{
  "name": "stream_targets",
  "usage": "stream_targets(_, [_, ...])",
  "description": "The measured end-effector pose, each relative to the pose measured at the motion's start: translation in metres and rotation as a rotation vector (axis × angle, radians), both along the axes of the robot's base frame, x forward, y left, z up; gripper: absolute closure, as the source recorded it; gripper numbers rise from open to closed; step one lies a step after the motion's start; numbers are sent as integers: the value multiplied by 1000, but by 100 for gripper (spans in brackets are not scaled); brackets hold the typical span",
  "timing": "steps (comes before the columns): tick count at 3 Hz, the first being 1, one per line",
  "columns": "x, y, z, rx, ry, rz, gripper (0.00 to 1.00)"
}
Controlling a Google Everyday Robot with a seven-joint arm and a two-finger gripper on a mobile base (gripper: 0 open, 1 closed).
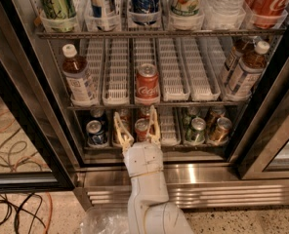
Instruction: Pick coke can from middle shelf of fridge
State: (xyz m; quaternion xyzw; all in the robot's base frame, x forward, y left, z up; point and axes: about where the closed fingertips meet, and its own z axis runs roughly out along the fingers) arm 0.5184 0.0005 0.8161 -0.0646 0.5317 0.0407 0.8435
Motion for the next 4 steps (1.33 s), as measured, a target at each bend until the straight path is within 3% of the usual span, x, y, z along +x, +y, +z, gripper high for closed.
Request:
stream_targets(1, [27,-11,18,0,-31,-30,31])
stream_targets(4, [63,-15,18,-2,-15,-50,30])
